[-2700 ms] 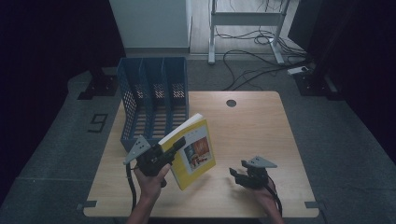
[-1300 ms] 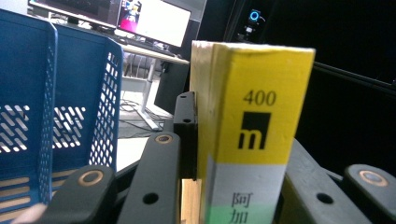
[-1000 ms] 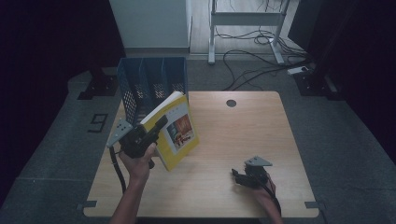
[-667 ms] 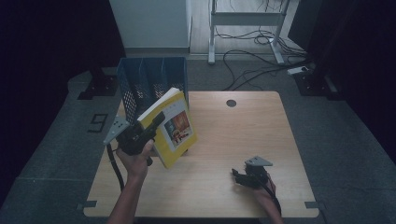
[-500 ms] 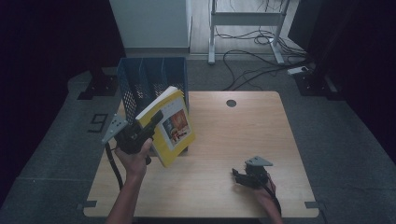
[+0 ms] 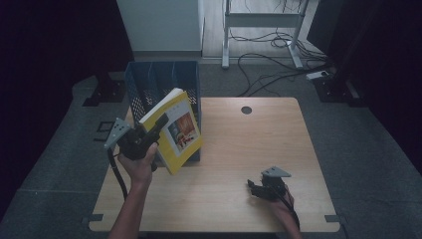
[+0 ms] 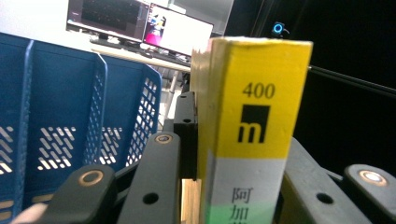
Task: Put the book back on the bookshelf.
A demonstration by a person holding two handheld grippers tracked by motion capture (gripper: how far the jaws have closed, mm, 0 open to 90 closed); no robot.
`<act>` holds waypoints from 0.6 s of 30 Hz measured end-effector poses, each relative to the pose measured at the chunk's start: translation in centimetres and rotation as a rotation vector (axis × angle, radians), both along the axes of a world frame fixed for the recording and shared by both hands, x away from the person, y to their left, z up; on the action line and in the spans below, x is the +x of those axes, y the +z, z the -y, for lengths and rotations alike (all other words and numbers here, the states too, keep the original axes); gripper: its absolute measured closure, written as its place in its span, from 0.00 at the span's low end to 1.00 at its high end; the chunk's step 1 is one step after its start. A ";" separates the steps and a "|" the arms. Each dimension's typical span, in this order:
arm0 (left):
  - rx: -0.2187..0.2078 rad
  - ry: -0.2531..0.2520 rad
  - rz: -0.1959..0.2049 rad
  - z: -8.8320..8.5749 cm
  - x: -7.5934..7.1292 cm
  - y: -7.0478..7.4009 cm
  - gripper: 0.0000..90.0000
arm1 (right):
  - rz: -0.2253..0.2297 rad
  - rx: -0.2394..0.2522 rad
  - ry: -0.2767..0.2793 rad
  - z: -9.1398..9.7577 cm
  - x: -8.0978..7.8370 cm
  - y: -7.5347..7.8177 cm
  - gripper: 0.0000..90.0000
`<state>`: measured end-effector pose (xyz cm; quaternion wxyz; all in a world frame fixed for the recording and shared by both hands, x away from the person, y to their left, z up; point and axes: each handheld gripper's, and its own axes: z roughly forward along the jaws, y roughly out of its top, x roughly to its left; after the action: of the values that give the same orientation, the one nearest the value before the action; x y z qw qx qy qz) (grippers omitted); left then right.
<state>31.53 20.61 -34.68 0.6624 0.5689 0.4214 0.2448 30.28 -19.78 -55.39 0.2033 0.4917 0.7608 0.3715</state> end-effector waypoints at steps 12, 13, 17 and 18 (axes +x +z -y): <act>0.011 0.035 0.004 -0.6 0.9 0.6 0.84 | 0.000 0.002 0.001 0.0 0.0 0.0 0.34; 0.010 0.038 0.003 -0.6 1.0 0.6 0.84 | 0.000 0.002 0.001 0.0 0.0 0.0 0.34; 0.011 0.049 0.000 -0.6 1.3 0.7 0.84 | 0.000 0.001 -0.001 0.0 0.0 0.0 0.34; 0.012 0.051 -0.001 -0.6 1.4 0.8 0.84 | 0.000 0.000 -0.001 0.0 0.0 0.0 0.34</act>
<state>32.97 21.19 -33.87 0.6522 0.5621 0.4349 0.2639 30.27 -19.81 -55.39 0.2032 0.4922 0.7605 0.3715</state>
